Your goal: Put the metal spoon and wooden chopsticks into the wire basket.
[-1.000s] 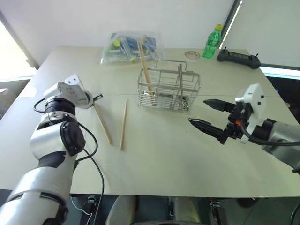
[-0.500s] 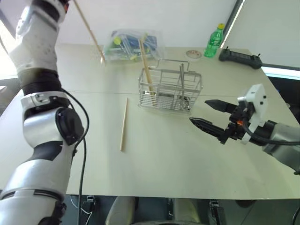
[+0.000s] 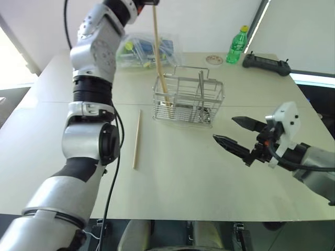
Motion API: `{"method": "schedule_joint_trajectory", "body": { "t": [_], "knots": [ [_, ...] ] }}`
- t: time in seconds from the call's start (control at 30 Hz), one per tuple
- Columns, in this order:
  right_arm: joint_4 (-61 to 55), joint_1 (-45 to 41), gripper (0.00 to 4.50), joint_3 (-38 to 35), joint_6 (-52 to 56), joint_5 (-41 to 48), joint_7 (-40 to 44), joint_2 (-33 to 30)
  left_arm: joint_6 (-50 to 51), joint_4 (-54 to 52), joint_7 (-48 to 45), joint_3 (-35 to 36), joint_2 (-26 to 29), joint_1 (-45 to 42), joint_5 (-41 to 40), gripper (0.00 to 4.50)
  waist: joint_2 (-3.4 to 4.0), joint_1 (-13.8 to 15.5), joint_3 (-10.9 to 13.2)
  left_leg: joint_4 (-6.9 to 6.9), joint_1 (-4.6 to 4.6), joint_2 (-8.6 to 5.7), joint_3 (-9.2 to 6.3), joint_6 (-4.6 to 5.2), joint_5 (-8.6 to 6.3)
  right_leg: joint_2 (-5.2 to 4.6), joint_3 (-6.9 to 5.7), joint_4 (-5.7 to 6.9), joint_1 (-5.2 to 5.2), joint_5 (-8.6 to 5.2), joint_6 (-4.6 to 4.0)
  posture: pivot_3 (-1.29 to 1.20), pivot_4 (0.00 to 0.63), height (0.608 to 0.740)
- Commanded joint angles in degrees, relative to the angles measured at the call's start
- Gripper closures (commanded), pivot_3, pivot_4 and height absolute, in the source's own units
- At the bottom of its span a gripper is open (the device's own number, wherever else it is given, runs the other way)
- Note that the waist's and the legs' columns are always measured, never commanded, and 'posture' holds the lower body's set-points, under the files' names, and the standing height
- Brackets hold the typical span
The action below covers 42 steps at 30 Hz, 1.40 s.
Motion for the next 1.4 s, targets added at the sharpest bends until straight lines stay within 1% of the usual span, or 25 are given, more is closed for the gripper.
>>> {"method": "schedule_joint_trajectory", "body": {
  "t": [0.03, 0.2, 0.33, 0.43, 0.63, 0.67, 0.8, 0.93, 1.03, 1.17, 1.23, 1.3, 1.4],
  "knots": [
    [-2.3, 0.6, 0.0, -2.8, -1.9, 1.0, -1.4, 0.3, -1.7, -0.3, -1.2, -1.3, -0.8, -1.7, 1.1, 4.46, -0.01, 0.0, 0.0, 0.02, 0.0, 0.0, 0.0, 0.0, 0.0, 0.0, 0.0, 0.0, 0.01, 0.0, 0.01, 0.0, 0.15, 0.69],
    [-2.5, 1.3, 0.0, -3.2, -2.6, 1.6, -2.5, 0.0, -0.3, -1.0, -1.6, -3.4, -2.0, 1.8, 2.6, 4.46, 0.04, -0.1, 0.0, 0.02, 0.03, 0.02, 0.0, 0.0, 0.0, 0.02, 0.0, 0.0, 0.02, -0.03, 0.05, 0.0, 0.15, 0.69],
    [-1.9, 0.8, 0.0, -2.9, -3.0, 1.7, -2.9, -0.5, 3.8, -3.3, -2.4, -4.7, -2.5, 5.3, 2.5, 4.46, 0.05, -0.1, 0.0, 0.04, 0.06, 0.03, -0.02, 0.01, 0.0, 0.03, 0.0, 0.02, 0.05, -0.03, 0.03, 0.0, 0.15, 0.69],
    [-1.5, 0.4, 0.0, -2.6, -3.1, 1.7, -2.9, -0.7, 6.5, -5.2, -1.6, -4.4, -2.5, 6.9, 2.1, 3.55, 0.03, -0.1, 0.0, 0.05, 0.03, 0.03, -0.03, 0.02, 0.01, 0.04, 0.0, 0.02, 0.03, -0.01, 0.0, 0.0, 0.15, 0.69],
    [-0.3, -1.0, 0.0, -1.7, -3.2, 1.3, -2.1, -0.9, 11.3, -9.0, 0.5, -2.5, -1.5, 8.2, 0.6, 0.51, 0.04, 0.0, 0.0, 0.03, 0.01, 0.02, -0.05, 0.03, 0.0, 0.03, 0.0, 0.01, 0.03, -0.01, 0.0, 0.0, 0.15, 0.69],
    [0.0, -1.4, 0.0, -1.5, -3.1, 1.2, -1.9, -0.9, 12.2, -9.7, 0.6, -2.2, -1.2, 8.2, 0.2, 0.1, 0.04, 0.0, 0.0, 0.03, 0.02, 0.01, -0.04, 0.03, 0.0, 0.03, 0.0, 0.01, 0.03, -0.01, 0.0, 0.0, 0.15, 0.69],
    [1.0, -2.7, 0.0, 0.0, -3.2, 0.4, -1.3, -0.6, 17.0, -13.1, 1.6, 0.2, 1.3, 6.6, -2.7, 0.04, 0.05, -0.2, 0.0, 0.04, 0.04, 0.03, -0.05, 0.03, 0.0, 0.05, 0.0, 0.03, 0.03, -0.01, 0.01, 0.0, 0.15, 0.69],
    [1.7, -3.8, 0.0, 1.3, -3.3, 0.1, -1.0, -0.2, 22.9, -15.9, 3.9, 4.3, 5.5, 3.4, -6.8, 0.04, 0.06, -0.3, 0.0, 0.03, 0.05, 0.04, -0.06, 0.03, 0.0, 0.08, 0.0, 0.06, 0.0, -0.02, 0.01, 0.0, 0.15, 0.69],
    [2.1, -4.3, 0.0, 2.0, -3.3, -0.3, -0.6, 0.0, 26.3, -16.1, 6.4, 7.9, 9.8, 1.3, -9.0, 0.04, 0.06, -0.3, 0.0, 0.02, 0.04, 0.04, -0.06, 0.03, 0.0, 0.08, 0.0, 0.06, 0.0, -0.02, 0.01, 0.0, 0.15, 0.69],
    [2.6, -4.7, 0.0, 2.3, -3.3, -0.6, -0.3, 0.2, 29.7, -15.2, 9.9, 9.9, 16.0, 1.6, -8.3, 0.04, 0.11, -0.3, 0.0, 0.0, 0.07, 0.02, -0.05, 0.03, 0.0, 0.06, 0.01, 0.07, 0.0, -0.02, 0.01, 0.0, 0.15, 0.69],
    [2.8, -4.7, 0.0, 2.4, -3.3, -0.6, -0.2, 0.3, 33.4, -14.0, 14.3, 10.5, 18.4, 2.7, -6.9, 0.04, 0.1, -0.2, 0.0, 0.02, 0.08, 0.02, -0.08, 0.02, 0.0, 0.08, 0.01, 0.13, 0.0, -0.02, 0.01, 0.0, 0.15, 0.69],
    [3.1, -4.7, 0.0, 2.8, -3.4, -1.0, 0.2, 0.4, 39.6, -11.0, 22.0, 11.0, 20.1, 4.1, -4.3, 0.04, 0.1, 0.0, 0.0, 0.06, 0.1, 0.02, -0.11, 0.0, 0.01, 0.08, 0.01, 0.16, 0.03, -0.02, 0.01, 0.0, 0.15, 0.69],
    [3.2, -5.0, 0.0, 3.3, -3.4, -1.4, 0.5, 0.6, 46.1, -8.3, 30.3, 11.5, 20.8, 6.1, -1.4, 0.04, 0.09, -0.1, 0.0, 0.07, 0.24, 0.01, -0.11, -0.01, 0.02, 0.08, 0.01, 0.17, 0.17, -0.07, 0.11, 0.0, 0.15, 0.69]
  ]
}}
